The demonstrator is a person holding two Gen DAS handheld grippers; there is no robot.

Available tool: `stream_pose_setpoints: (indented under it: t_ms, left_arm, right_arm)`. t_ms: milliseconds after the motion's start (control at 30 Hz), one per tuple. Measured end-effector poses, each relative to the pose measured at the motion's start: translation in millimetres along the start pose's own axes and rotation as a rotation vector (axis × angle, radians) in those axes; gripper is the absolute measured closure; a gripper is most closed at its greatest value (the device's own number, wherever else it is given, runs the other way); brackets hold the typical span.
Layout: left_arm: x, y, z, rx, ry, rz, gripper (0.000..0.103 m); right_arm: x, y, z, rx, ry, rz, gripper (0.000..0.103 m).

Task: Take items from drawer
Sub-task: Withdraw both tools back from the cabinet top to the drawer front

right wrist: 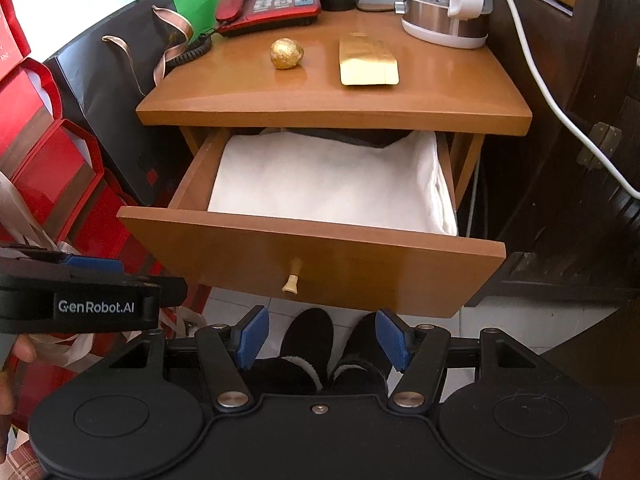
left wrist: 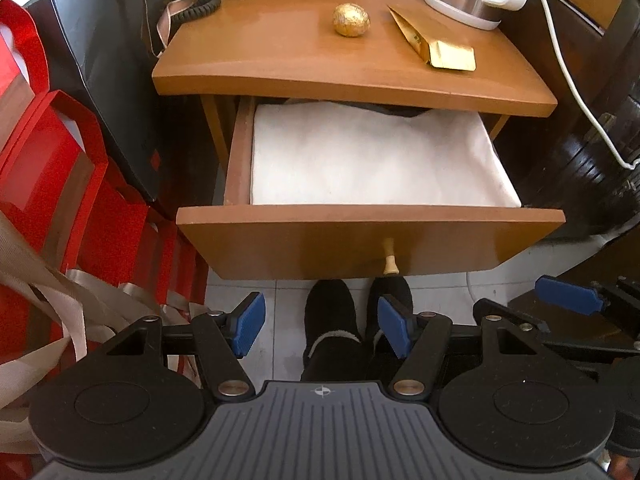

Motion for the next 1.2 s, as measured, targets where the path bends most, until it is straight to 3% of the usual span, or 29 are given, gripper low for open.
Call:
stream_pose_setpoints:
  t_ms: [1200]
  left_arm:
    - [-16,3,-27,0.026,0.086,0.010,0.037]
  right_arm:
    - [-13,2,-19,0.003,0.052,-0.030,0.045]
Point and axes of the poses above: each gripper's, at about its wrist camera, not at the fingertips, and z roughly against the way its jaws point, y to its left, x to its top, the point moved 7 cm from there along -z, roughly the way its jaws point, and after that the axes turned 13 degrees about -y, right-handed, at the moved point
